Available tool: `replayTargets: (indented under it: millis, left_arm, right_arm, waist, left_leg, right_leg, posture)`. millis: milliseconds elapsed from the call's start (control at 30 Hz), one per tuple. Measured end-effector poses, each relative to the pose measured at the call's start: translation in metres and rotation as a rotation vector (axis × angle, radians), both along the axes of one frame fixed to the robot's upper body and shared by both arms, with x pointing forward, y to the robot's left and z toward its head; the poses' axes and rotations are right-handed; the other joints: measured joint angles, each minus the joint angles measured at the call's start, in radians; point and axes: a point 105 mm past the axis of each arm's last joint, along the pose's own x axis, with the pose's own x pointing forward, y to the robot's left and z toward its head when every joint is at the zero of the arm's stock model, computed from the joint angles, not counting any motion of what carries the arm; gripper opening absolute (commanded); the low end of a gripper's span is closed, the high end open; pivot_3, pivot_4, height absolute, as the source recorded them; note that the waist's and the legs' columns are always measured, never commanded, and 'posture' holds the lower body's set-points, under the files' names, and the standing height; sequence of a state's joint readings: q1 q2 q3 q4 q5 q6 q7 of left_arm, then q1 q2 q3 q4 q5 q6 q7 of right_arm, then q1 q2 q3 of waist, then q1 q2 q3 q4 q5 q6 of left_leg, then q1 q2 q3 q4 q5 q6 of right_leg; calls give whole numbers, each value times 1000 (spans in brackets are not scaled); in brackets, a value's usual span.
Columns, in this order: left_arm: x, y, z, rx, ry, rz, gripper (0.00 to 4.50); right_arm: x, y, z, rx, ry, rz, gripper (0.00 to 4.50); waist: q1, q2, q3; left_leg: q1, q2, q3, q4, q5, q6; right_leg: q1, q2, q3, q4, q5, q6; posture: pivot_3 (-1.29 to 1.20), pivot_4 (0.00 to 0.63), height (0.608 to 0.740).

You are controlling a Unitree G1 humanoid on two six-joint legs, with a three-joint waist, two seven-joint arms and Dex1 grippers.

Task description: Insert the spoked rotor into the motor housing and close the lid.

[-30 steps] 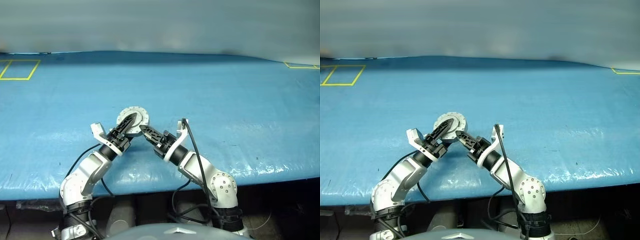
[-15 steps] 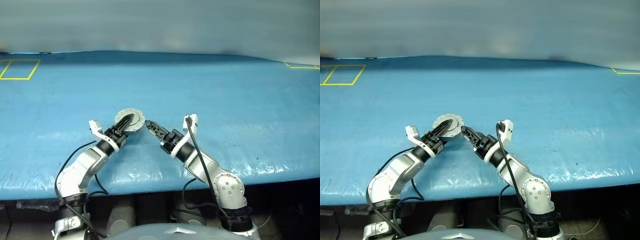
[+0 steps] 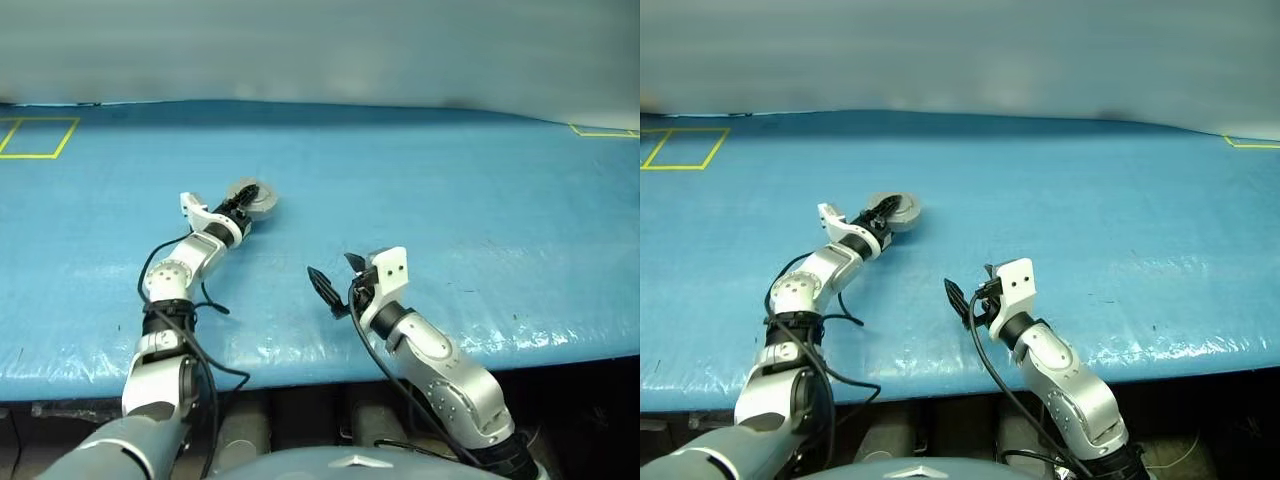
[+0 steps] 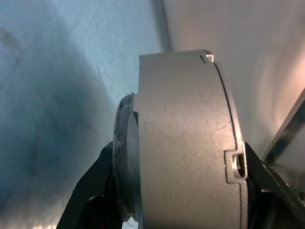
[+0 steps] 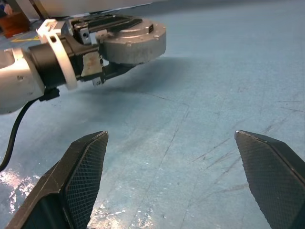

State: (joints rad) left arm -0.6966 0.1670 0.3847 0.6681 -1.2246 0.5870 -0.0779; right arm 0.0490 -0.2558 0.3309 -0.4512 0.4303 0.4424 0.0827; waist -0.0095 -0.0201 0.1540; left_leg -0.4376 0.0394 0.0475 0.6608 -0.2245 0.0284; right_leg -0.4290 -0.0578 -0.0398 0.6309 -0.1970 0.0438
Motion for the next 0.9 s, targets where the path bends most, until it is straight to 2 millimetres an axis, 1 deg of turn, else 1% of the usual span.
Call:
replayTargets:
  millis: [100, 200, 267, 333, 433, 500, 567, 633, 700, 767, 833, 900]
  left_arm:
    - [16, -2, 9, 69, -46, 30, 2439]
    - [27, -3, 12, 121, -61, 51, 2439]
    - [31, -1, 8, 164, -50, 77, 2439]
    - [32, 3, -3, 207, -14, 102, 2439]
    - [30, 8, -17, 266, 30, 126, 2439]
    - [34, 8, -12, 321, 27, 129, 2439]
    - [34, 10, -13, 351, 37, 135, 2439]
    - [33, 11, -14, 336, 49, 136, 3183]
    - [32, 12, -17, 332, 63, 126, 3795]
    - [32, 13, -14, 345, 59, 110, 4438]
    - [31, 16, -13, 361, 62, 100, 4477]
    - [26, 22, -17, 365, 75, 98, 4477]
  right_arm:
    - [0, 0, -5, -55, -24, -8, 4500]
    - [1, 1, -1, -84, -71, -16, 4500]
    - [1, 1, 1, -100, -101, -26, 4500]
    - [1, 0, 1, -116, -126, -37, 4500]
    - [1, -2, -7, -138, -112, -50, 4500]
    - [0, -2, -10, -143, -105, -51, 4500]
    - [0, 0, -9, -135, -106, -52, 4500]
    - [1, 1, -9, -123, -105, -55, 4500]
    - [1, 1, -8, -118, -107, -62, 4500]
    - [2, 3, -9, -116, -104, -60, 4500]
    - [1, 4, -10, -114, -100, -58, 4500]
    - [0, 4, -11, -111, -93, -55, 4500]
  waist:
    - [0, 0, 0]
    - [-1, -1, 1]
    - [-3, -1, 1]
    - [-2, -1, 1]
    - [-1, -2, 1]
    - [-1, -3, 2]
    - [-3, -3, 2]
    - [-3, -3, 2]
    - [-2, -3, 2]
    - [-3, -3, 1]
    - [-8, -3, 1]
    - [-17, -3, 0]
  left_leg:
    - [-2, -1, 0, 0, -1, 1]
    - [-2, -1, 0, 0, -1, 2]
    - [-2, -1, 0, 0, -1, 2]
    - [-2, -1, 1, 0, -1, 2]
    - [-2, -1, 0, 0, -1, 2]
    - [-2, -1, 0, 1, -1, 2]
    - [-1, -1, 0, 1, -1, 2]
    - [0, -1, 0, 1, -1, 2]
    - [1, -1, 0, 1, -1, 2]
    - [5, -1, 0, 1, -1, 2]
    - [8, 0, -1, 0, -1, 2]
    - [10, 0, 0, 0, -1, 2]
  right_leg:
    - [0, 0, 0, -3, 1, 2]
    - [0, -1, 0, -4, 3, 5]
    - [0, -1, 0, -4, 4, 6]
    - [0, -1, 0, -4, 4, 6]
    - [0, -1, 0, -4, 4, 6]
    - [0, -1, 0, -4, 4, 7]
    - [0, -1, 1, -4, 4, 8]
    - [1, -2, 1, -3, 5, 8]
    - [2, -2, 1, -3, 5, 8]
    - [5, -2, 2, -3, 5, 8]
    - [7, -2, 3, -2, 4, 8]
    - [8, -2, 3, -2, 5, 7]
  posture:
    - [0, 150, 740]
    - [0, 150, 740]
    - [0, 150, 740]
    - [0, 150, 740]
    - [0, 150, 740]
    - [0, 150, 740]
    - [0, 150, 740]
    - [0, 150, 740]
    - [0, 150, 740]
    - [0, 150, 740]
    - [0, 150, 740]
    - [0, 150, 740]
